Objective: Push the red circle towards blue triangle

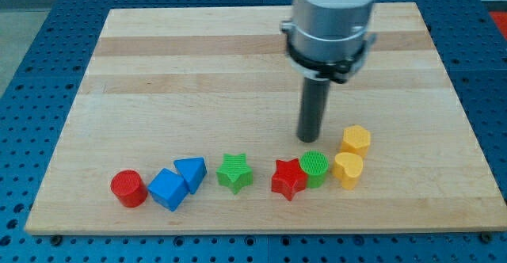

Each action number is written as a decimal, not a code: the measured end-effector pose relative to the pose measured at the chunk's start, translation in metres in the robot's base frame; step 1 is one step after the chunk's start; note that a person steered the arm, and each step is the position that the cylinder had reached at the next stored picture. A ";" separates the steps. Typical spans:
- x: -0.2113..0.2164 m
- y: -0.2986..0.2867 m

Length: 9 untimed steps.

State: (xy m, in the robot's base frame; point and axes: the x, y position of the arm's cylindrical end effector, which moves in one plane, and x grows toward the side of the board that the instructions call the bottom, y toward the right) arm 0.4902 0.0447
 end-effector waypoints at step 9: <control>0.070 -0.282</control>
State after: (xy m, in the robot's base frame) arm 0.5606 -0.2369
